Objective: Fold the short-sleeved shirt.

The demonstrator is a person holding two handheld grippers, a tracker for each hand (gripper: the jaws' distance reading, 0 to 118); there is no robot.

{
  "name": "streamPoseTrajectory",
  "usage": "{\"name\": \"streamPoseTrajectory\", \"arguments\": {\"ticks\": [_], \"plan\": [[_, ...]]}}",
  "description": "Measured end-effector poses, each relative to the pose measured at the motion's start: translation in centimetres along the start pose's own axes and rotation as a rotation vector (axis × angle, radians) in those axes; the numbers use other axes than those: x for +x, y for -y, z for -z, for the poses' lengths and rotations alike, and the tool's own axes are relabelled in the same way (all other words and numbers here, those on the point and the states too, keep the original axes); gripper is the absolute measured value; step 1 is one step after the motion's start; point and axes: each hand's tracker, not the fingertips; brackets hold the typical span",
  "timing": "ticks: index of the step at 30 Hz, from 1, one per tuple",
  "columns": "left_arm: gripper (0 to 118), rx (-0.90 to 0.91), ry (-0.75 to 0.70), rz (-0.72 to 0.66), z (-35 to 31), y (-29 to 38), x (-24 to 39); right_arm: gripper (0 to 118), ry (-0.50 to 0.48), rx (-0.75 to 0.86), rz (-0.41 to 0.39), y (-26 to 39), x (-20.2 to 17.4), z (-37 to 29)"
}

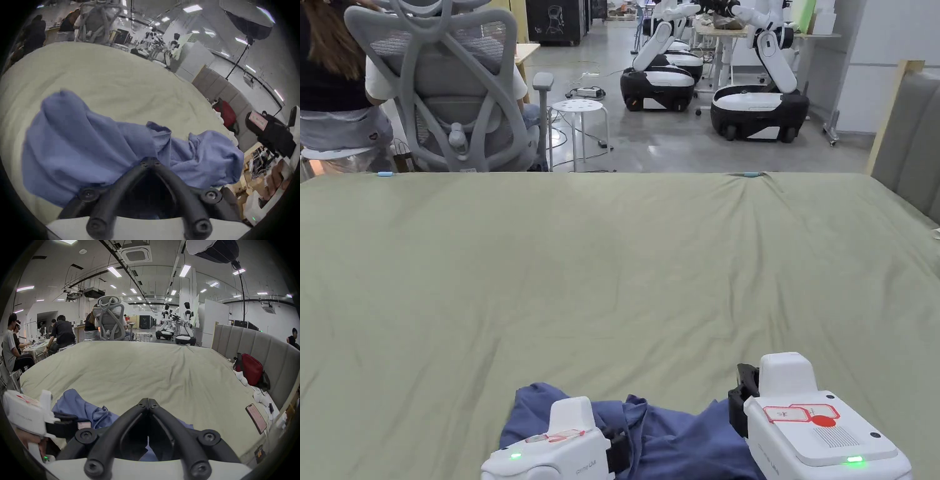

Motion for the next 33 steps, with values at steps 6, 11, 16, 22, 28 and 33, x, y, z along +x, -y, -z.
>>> {"name": "streamPoseTrajectory", "arguments": {"ticks": [6, 11, 16, 22, 28, 33], "plan": [[0, 0.121, -0.018, -0.051, -5.1, -1.1, -3.3, 0, -0.015, -0.006, -0.008, 0.1, -0.8, 0.1], [109, 0.255, -0.021, -0.328, -8.6, -0.8, -10.7, 0, -0.034, -0.003, -0.021, 0.0, -1.7, 0.2], [110, 0.193, 0.029, -0.605, -8.6, 0.5, -16.1, 0, -0.042, -0.004, -0.014, -0.3, -1.9, 0.7], [102, 0.189, 0.403, -0.838, -4.8, 1.7, -16.5, 0, -0.031, -0.002, -0.002, -0.4, -1.3, 0.8], [18, 0.099, 0.220, -0.766, -1.7, 0.3, -14.0, 0, -0.010, -0.011, 0.002, -0.1, -0.4, 0.6], [12, 0.198, 0.076, -0.593, -5.5, -1.1, -14.6, 0, 0.001, -0.017, 0.001, -0.1, -0.1, 0.6]]}}
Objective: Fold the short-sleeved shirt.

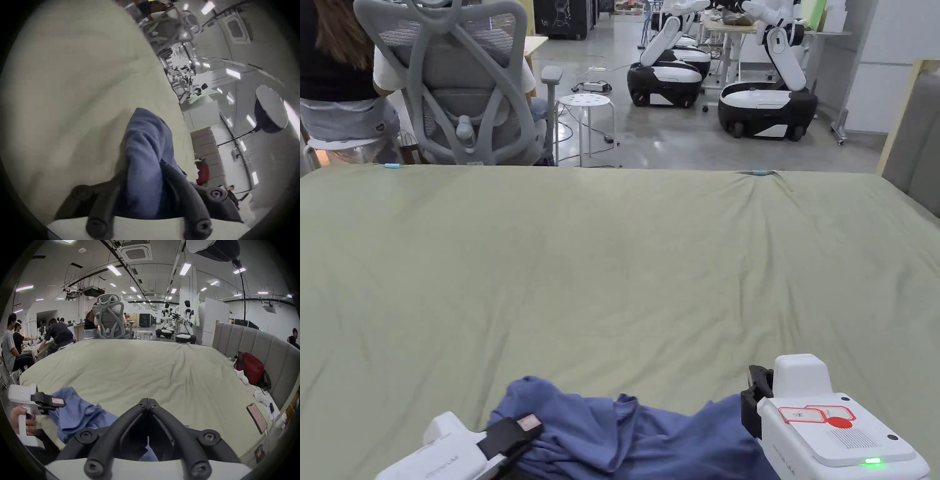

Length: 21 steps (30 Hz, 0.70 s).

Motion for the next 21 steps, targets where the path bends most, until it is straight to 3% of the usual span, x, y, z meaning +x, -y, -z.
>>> {"name": "streamPoseTrajectory", "arguments": {"ticks": [5, 8, 14, 21], "plan": [[11, 0.139, -0.231, 0.299, -4.4, -3.4, 0.8, 0, 0.004, 0.000, 0.002, -0.1, 0.2, 0.2], [11, 0.147, -0.282, 0.478, -5.0, -2.7, 3.4, 0, 0.005, 0.003, 0.003, -0.1, 0.4, 0.1], [11, 0.135, -0.284, 1.025, -0.7, 6.5, 14.2, 0, 0.023, 0.000, 0.010, 0.4, 1.9, -0.6], [11, 0.039, -0.274, 1.577, 6.3, 19.0, 18.0, 0, 0.056, -0.010, 0.007, 1.4, 3.8, -1.2]]}}
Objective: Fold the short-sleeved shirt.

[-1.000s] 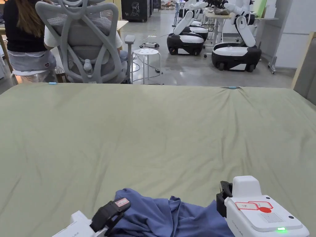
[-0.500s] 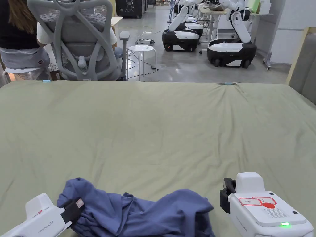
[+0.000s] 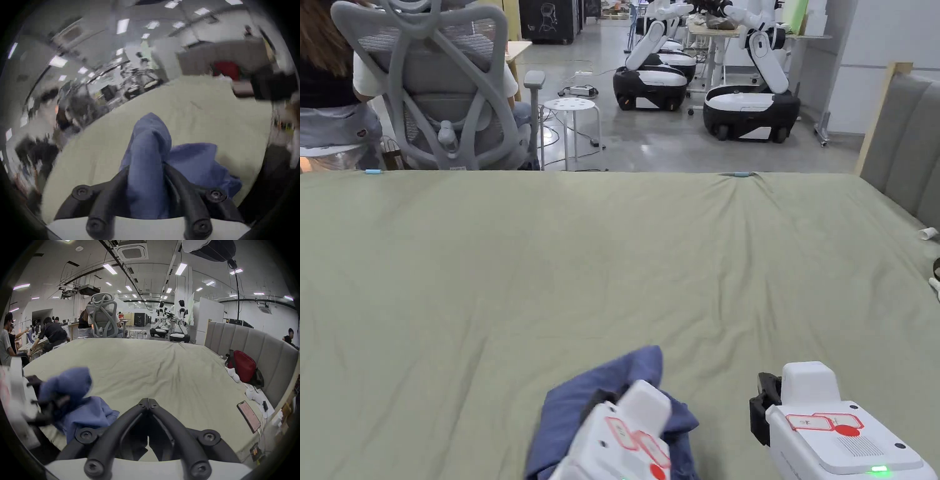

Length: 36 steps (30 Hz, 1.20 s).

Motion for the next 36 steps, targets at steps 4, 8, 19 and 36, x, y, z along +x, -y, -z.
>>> {"name": "streamPoseTrajectory", "arguments": {"ticks": [4, 8, 19, 36], "plan": [[13, -0.003, 0.001, 0.104, 1.1, 1.7, 2.3, 0, 0.001, -0.005, 0.007, 0.2, 0.5, 0.0], [77, 0.028, 0.124, -0.124, -1.1, 1.1, -1.2, 0, -0.007, -0.008, 0.008, 0.2, 0.5, 0.2], [28, 0.063, 0.319, -0.946, -2.7, 2.5, -12.1, 0, -0.057, -0.017, -0.006, -0.2, -1.9, 0.7], [0, -0.119, 0.511, -0.894, 1.5, 2.5, -3.7, 0, -0.078, -0.088, -0.021, 0.4, -1.6, 0.7]]}}
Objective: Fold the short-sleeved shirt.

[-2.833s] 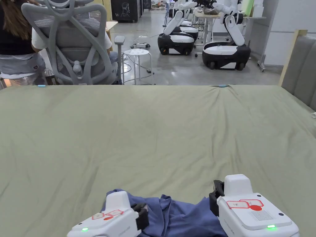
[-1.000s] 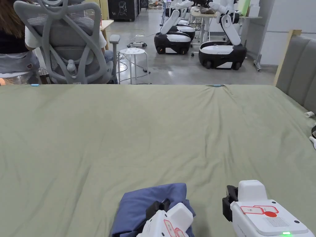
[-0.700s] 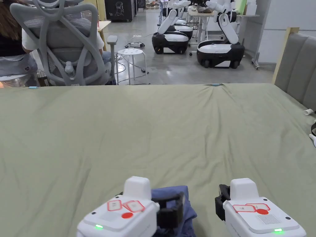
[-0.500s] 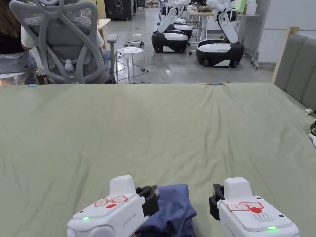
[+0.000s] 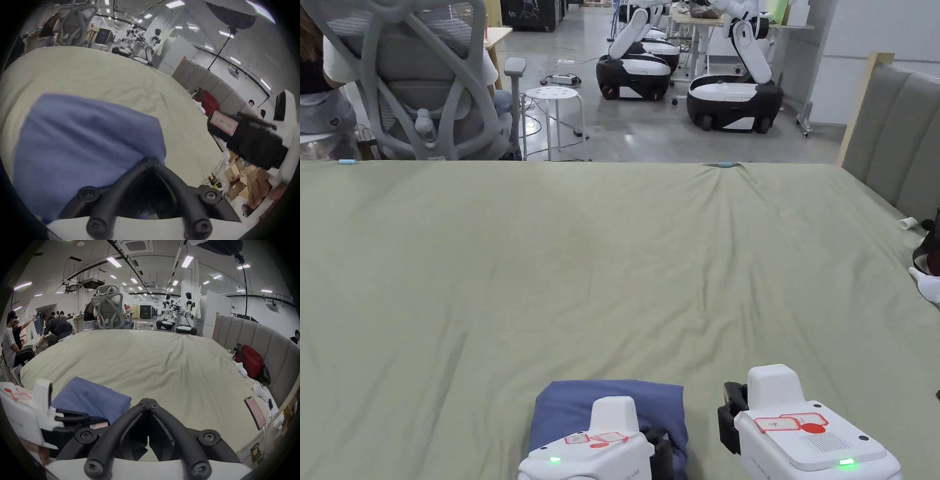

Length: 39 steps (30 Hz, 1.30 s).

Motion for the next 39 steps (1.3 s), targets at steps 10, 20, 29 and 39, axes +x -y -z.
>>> {"name": "streamPoseTrajectory", "arguments": {"ticks": [10, 20, 29, 39], "plan": [[72, 0.164, -0.156, -0.137, -8.6, -2.2, -10.1, 0, -0.185, -0.085, -0.006, 0.4, -6.9, 4.8], [105, -0.045, 0.258, -0.490, -3.7, -0.5, -13.6, 0, -0.093, -0.183, -0.004, 2.5, -4.8, 6.6], [35, 0.056, 0.062, -0.351, -3.1, -2.4, -11.4, 0, -0.106, -0.133, -0.082, 0.8, -6.3, 5.5], [35, 0.185, -0.235, -0.256, -15.5, -5.4, -20.5, 0, -0.308, 0.001, -0.195, -6.3, -19.6, 6.3]]}}
